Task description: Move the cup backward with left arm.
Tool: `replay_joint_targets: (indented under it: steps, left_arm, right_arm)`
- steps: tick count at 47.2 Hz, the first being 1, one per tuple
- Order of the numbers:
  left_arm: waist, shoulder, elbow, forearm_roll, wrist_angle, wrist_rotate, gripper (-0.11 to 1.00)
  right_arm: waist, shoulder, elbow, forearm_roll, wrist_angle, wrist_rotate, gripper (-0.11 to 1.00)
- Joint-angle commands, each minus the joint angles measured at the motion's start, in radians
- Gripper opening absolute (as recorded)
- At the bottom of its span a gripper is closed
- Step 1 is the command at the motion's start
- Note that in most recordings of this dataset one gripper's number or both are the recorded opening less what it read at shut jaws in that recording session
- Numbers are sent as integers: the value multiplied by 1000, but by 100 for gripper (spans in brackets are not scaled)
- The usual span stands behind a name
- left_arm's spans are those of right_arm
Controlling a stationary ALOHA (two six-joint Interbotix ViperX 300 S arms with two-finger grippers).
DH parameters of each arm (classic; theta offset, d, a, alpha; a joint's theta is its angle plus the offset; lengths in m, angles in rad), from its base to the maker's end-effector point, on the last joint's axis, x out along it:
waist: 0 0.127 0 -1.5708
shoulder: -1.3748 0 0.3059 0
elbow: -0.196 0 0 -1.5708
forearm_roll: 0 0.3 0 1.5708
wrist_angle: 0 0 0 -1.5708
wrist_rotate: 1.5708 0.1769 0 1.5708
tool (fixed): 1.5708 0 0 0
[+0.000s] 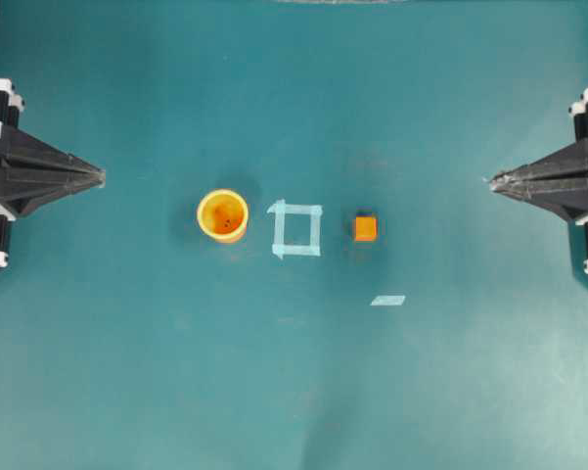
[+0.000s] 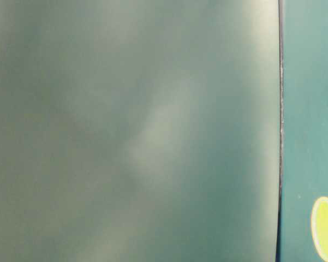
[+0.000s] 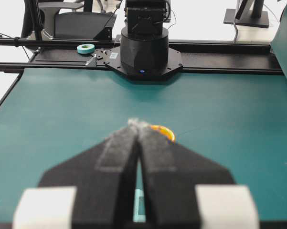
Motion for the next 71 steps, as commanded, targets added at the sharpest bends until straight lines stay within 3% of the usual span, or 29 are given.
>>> replay_joint_targets:
  steps: [1, 10, 32, 38, 44, 49, 71]
  left_arm:
    - [-8, 9, -9, 2, 54, -8, -1]
    - [-8, 9, -8, 3, 130, -14, 0]
    - [-8, 109, 52, 3, 101, 11, 1]
    - [-8, 146, 72, 6, 63, 15, 16]
    - [-6, 175, 87, 6, 9, 15, 47]
    - [6, 202, 100, 6, -23, 15, 65]
    - [84, 466, 150, 6, -210, 15, 71]
  right_arm:
    - [0, 11, -38, 3, -9, 0, -1]
    - [0, 29, -43, 3, -8, 0, 0]
    - [0, 64, -44, 3, -18, 0, 0]
    - [0, 64, -44, 3, -17, 0, 0]
    - [0, 64, -44, 3, -18, 0, 0]
    - [0, 63, -46, 3, -14, 0, 0]
    - [0, 60, -49, 2, -15, -2, 0]
